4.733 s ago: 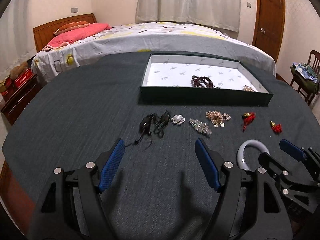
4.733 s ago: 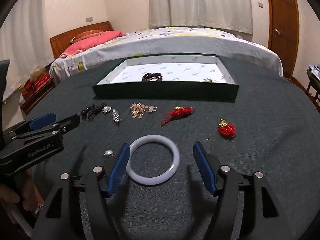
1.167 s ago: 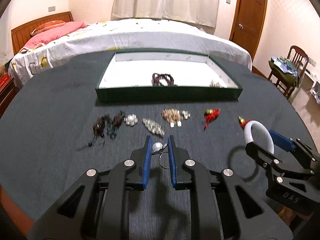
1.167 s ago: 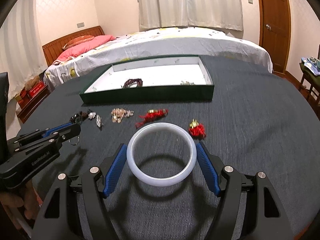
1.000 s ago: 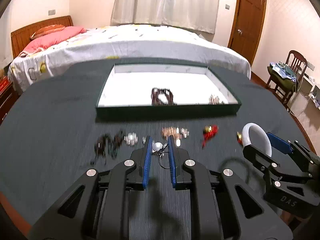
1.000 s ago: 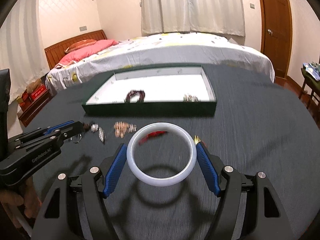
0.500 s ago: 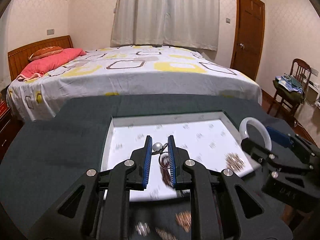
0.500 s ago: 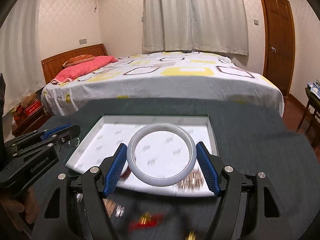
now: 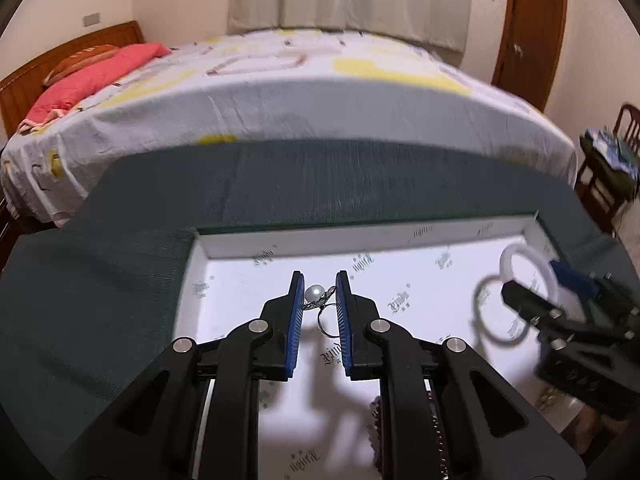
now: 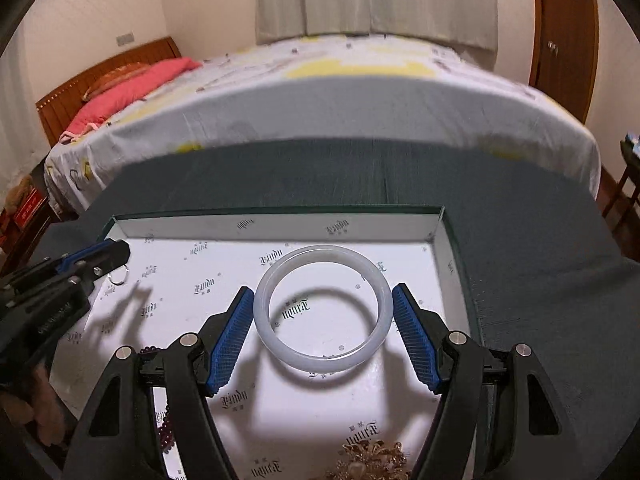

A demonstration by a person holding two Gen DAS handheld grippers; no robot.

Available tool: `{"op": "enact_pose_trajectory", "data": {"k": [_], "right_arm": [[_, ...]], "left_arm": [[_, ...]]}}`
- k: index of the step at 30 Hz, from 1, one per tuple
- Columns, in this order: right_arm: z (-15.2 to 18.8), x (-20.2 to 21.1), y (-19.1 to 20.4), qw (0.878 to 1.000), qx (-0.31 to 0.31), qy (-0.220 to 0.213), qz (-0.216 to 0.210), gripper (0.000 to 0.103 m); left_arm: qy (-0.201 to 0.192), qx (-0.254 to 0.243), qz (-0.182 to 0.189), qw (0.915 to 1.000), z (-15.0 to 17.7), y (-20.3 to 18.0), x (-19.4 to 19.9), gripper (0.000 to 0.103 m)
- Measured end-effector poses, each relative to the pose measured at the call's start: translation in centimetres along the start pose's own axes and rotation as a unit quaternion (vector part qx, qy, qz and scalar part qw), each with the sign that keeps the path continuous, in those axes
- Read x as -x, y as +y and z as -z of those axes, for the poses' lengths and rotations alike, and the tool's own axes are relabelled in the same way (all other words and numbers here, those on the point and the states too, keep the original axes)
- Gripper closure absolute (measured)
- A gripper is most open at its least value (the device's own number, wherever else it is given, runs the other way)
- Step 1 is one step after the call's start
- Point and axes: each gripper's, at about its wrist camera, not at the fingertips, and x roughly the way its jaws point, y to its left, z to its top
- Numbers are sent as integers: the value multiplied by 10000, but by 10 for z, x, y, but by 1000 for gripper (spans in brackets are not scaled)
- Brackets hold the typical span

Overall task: Organize jewelry
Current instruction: 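Carry the ring and bangle into the box and open both tools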

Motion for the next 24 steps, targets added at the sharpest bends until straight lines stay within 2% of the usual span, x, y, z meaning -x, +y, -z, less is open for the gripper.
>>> {"op": "enact_pose_trajectory", "data": {"k": [5,8,13,15,19,24], "right_arm": [[-2,-11,-1,9992,35,385,94,35],[-2,-16,1,9981,89,604,102,34],[-5,-21,3,9973,151,714,106,34],[-4,-21,3,9972,130,728,115,34],[-4,-19,3,9976,142,658,132,29],[-5,-15,0,9984,123,536,133,29]], "left_arm": [[394,-93,-49,9992,-1,-2,-15,86],[448,-94,-83,9989,-1,-3,-18,83],[416,-108,-123,9990,-1,-3,-16,60],[382,-81,-154,9991,-2,-2,-16,46],[321,-40,-159,9993,-4,-1,-14,40],[182,-45,-173,9997,-4,-1,-10,32]]}}
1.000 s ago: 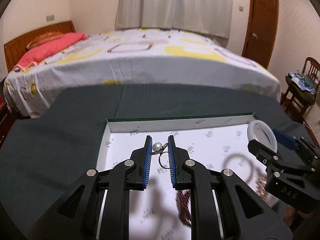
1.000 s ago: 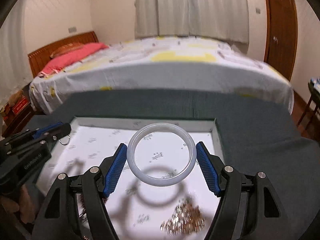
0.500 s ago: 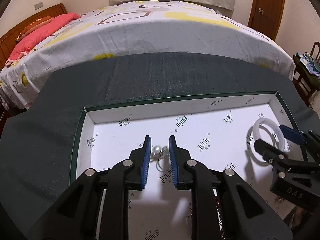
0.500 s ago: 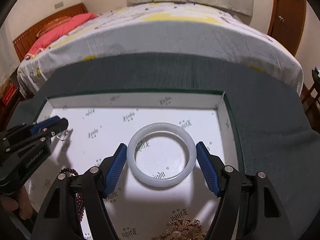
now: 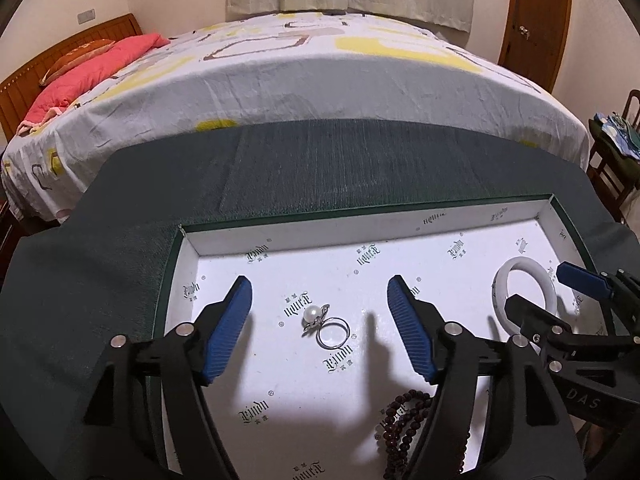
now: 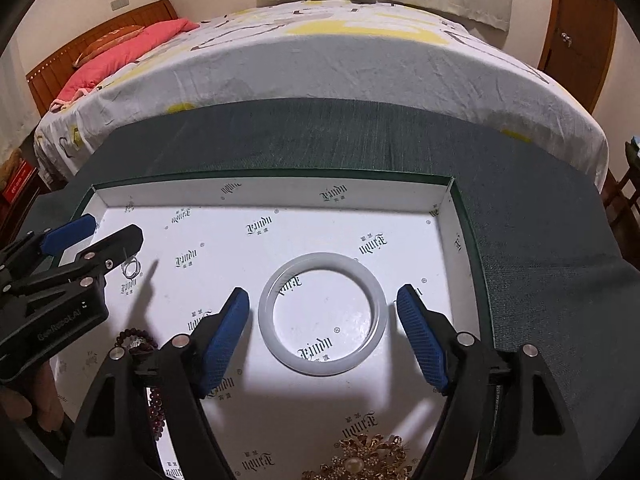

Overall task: Organize jewelry
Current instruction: 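Carry the ring and bangle into the box and open both tools, then move the left tool back to the table and grasp the rhinestone brooch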

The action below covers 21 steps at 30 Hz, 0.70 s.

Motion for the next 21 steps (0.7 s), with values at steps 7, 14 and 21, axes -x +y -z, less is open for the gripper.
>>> {"op": "enact_pose_trajectory", "data": {"k": [7,14,21], "right_arm": [[14,31,-9,9985,-163,-527,-39,29],[42,76,-18,9943,-342,-1008,-103,29],[77,114,-13,9917,-258,-1261,-53,29]], "left_arm": [[-511,15,-15,9987,5,0,33,25],[-1008,93,-40,9949,24,-1,85,25],[-1203,145,-88,9926,55,-5,126,25]]}}
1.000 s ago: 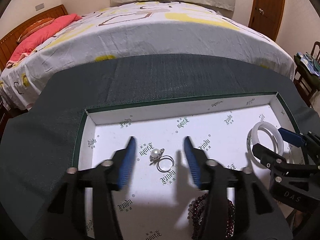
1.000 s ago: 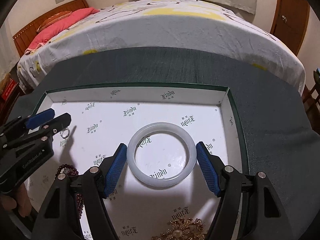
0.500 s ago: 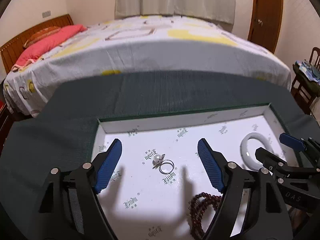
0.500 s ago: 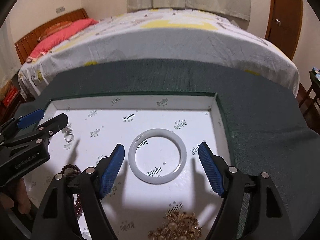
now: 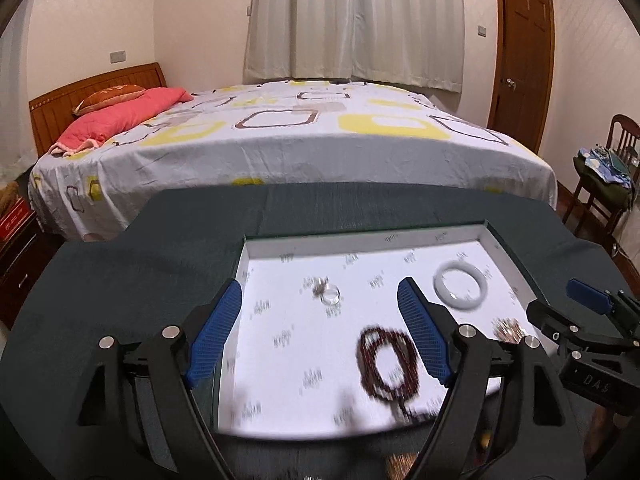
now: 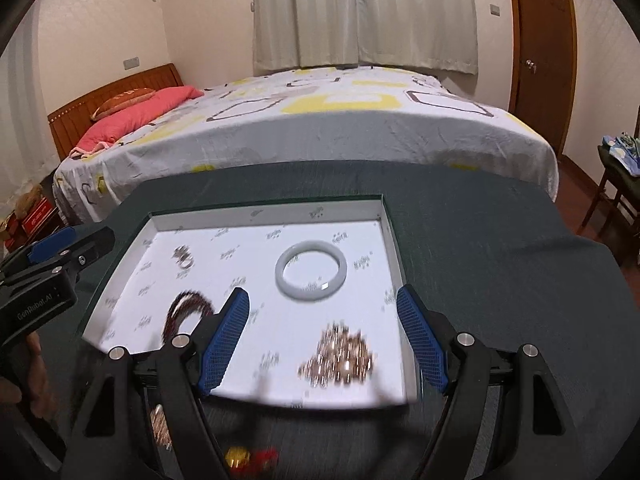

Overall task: Organize jewelry
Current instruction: 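Move the left tool back to the table and grasp the rhinestone brooch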

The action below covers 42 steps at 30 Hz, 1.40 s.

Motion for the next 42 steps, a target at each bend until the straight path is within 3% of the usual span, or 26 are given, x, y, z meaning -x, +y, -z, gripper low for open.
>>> {"op": "enact_pose_trajectory", "data": {"k": [10,20,24,31,42], "right_arm": [[55,44,7,10000,64,-47,-47,29],[96,55,-1,9997,-127,177,-110,29],[104,55,-3,9995,-179,222,-165,29],[107,54,-3,9991,-236,234,-254,29],[108,52,-4,9989,-278,250,-271,29]], "left_arm": [[327,305,19,9990,59,-1,42,25],[853,409,-41,9955,116,-10,39,27],[1070,510,-13,9930,123,-8,31,38],[1262,471,29,9909,129,-12,22,49],[1242,418,94,9913,129,-12,23,74]]}}
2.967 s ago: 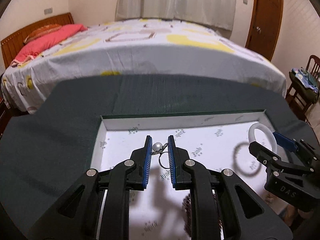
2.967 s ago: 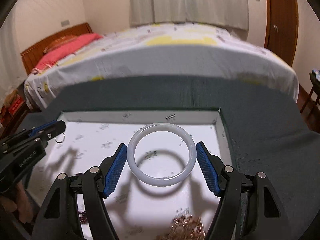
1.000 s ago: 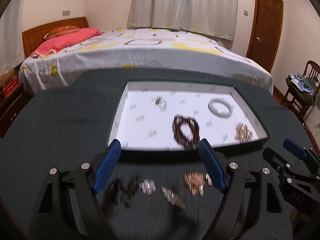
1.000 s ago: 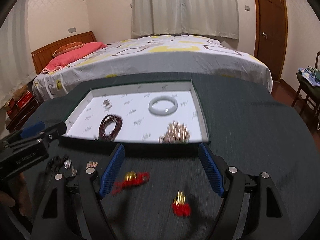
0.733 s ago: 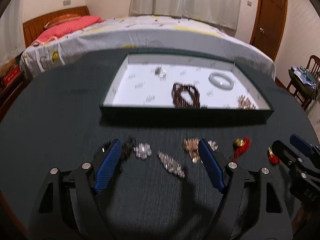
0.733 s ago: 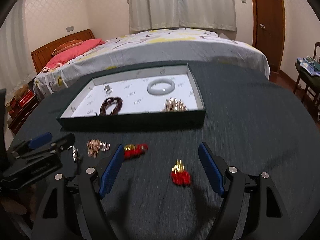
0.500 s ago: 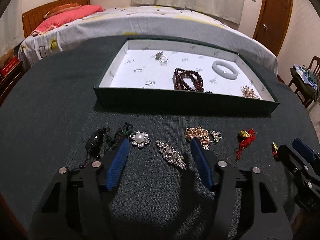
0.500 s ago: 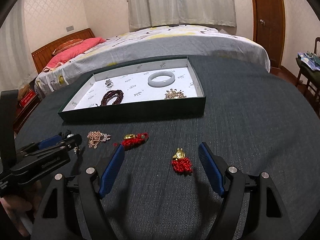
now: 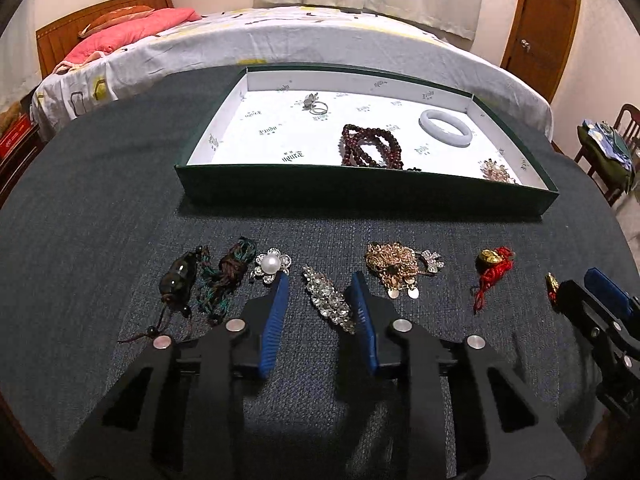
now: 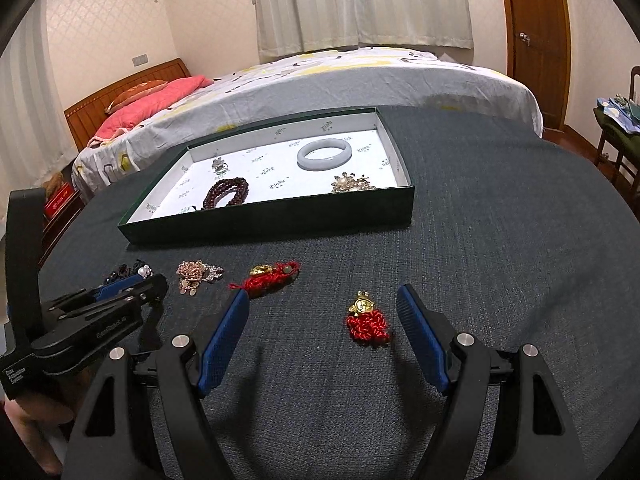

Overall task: Organize jewelry
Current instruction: 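Move the left tool back to the table and grasp the rhinestone brooch, then lift the rhinestone brooch with the left tool while the right tool grasps the red tassel charm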

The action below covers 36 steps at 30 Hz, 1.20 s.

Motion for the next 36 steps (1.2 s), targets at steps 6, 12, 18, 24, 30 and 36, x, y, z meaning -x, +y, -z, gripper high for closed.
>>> {"op": "enact_pose_trajectory", "data": {"k": [6,12,18,24,30,36], "right_arm": [[1,-1,0,10000,10,29,-1,29],[2,-1,1,10000,15,27,9,29],[2,0,2,10000,27,14,30,29],[2,0,1,10000,40,22,41,29],[1,-1,2,9999,77,37,74,29],[1,-1,3,9999,90,39,87,29]], "left_arm": [[-8,-39,108,9999,2,-1,2,84],[1,-35,175,9998,2,0,2,86],[-11,-30,209,9998,3,0,3,87],[-54,-6,200,9998,3,2,5,90],[-90,-6,189,9998,4,5,7,91],[-36,27,216,9998,3,7,6,91]]}}
